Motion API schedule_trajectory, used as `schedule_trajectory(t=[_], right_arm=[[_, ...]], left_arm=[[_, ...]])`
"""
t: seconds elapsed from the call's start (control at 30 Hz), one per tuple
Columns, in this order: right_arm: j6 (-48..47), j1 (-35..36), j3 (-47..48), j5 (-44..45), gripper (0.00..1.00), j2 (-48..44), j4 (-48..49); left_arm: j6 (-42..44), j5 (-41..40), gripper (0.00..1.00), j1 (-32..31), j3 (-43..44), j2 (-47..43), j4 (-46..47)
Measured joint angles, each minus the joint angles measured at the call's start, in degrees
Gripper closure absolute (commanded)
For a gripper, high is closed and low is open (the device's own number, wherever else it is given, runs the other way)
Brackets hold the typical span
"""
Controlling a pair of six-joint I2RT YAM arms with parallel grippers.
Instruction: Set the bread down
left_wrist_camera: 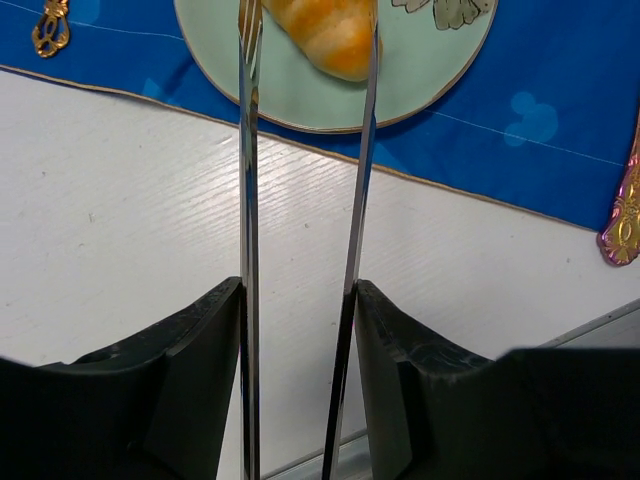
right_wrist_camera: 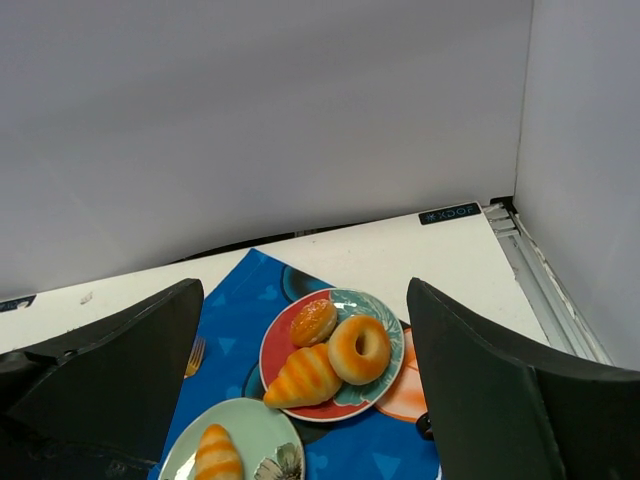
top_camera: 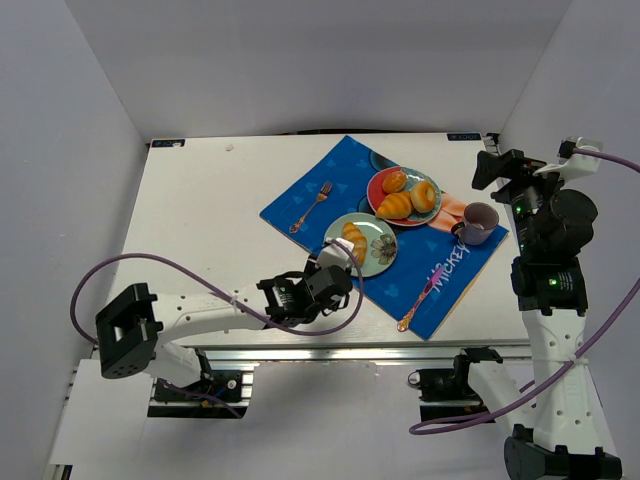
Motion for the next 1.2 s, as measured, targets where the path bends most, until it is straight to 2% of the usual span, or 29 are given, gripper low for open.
schedule_trajectory(t=[0.1, 0.27, 0.3, 0.5, 0.63, 0.77, 0.93, 1.03, 1.2], right_arm=[[0.1, 0.0, -0.1, -0.2, 0.11, 0.0, 0.3], [0.4, 0.0, -0.6, -0.6, 0.11, -0.1, 1.0], [0.6, 0.0, -0.9, -0.7, 0.11, -0.1, 1.2], [1.2, 0.0, -1.1, -1.7, 0.11, 1.5, 2.7], [1.2, 0.4, -0.9, -2.1, 0.11, 4.7, 4.5], [1.2, 0.8, 0.6, -2.9, 0.11, 9.8, 5.0], [1.2, 1.2, 1.6, -5.0, 0.11, 14.5, 6.1], [1.2, 1.3, 2.4, -6.0, 0.11, 17.1, 7.0], [1.0, 1.4, 5.2, -7.3, 0.11, 21.4, 7.4]], left_arm=[[-0.6, -0.6, 0.48, 0.0, 0.1, -1.6, -0.9], [-2.0, -4.4, 0.82, 0.0, 1.1, -6.2, -3.3], [-2.0, -5.6, 0.84, 0.0, 1.8, -7.0, -3.8], [3.2, -13.0, 0.85, 2.0, 10.2, -7.8, -4.3], [10.0, -12.1, 0.85, 10.1, 12.5, -7.5, 1.0], [17.3, -7.6, 0.85, 23.4, 13.4, -5.0, 7.4], [23.9, 2.4, 0.82, 37.0, 19.0, 3.6, 13.6], [26.4, 8.9, 0.81, 42.5, 26.0, 11.6, 15.4], [29.3, 19.7, 0.78, 48.1, 30.7, 21.6, 19.0]])
